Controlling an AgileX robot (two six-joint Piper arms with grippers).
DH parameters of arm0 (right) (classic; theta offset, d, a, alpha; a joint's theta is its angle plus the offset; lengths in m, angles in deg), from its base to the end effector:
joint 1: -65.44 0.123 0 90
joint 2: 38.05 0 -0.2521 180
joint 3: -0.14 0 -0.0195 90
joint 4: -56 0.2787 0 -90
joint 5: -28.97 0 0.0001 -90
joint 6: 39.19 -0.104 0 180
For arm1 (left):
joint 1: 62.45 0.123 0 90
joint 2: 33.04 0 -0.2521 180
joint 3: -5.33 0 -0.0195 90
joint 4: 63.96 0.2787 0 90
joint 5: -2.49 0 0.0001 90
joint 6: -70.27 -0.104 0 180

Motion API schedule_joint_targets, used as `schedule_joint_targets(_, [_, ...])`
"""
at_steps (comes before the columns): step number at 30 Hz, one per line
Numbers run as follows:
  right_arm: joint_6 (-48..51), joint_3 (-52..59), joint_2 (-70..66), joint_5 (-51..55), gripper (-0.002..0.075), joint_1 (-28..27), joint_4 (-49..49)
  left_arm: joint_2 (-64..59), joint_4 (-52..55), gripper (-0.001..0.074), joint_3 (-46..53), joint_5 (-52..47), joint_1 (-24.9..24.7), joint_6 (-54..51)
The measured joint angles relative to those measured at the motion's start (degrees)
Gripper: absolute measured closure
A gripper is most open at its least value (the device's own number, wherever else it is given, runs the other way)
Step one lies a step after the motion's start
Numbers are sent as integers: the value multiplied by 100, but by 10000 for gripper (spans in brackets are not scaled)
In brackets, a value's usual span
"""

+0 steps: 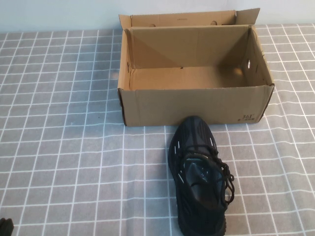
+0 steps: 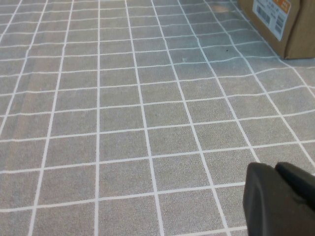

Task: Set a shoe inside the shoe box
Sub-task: Pick up the shoe from the table

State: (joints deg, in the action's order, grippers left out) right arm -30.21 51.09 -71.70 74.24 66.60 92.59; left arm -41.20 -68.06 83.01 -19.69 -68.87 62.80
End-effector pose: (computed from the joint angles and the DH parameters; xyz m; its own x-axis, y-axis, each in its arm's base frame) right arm 0.1432 0.0470 0.2561 -0.6430 0.2761 -0.7143 -0.1749 0.8552 0.4879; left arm 0.1248 -0.0169 0.1663 -0.2971 0.0979 -0.9498 0.1566 0.9863 0.0526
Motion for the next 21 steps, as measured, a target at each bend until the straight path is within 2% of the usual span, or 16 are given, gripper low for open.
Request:
schedule_joint_targets(7, [859, -1155, -2040, 917, 742, 25, -307, 0, 0, 736, 0, 0, 0, 0])
schedule_joint_targets(12, [1186, -1866, -3251, 941, 742, 484, -393, 0, 0, 736, 0, 0, 0, 0])
schedule_joint_targets(17, [1355, -2844, -4339, 941, 742, 1823, -899, 0, 0, 736, 0, 0, 0, 0])
schedule_joint_targets(21, [1848, -3598, -5088, 998, 742, 2882, -1343, 0, 0, 736, 0, 0, 0, 0])
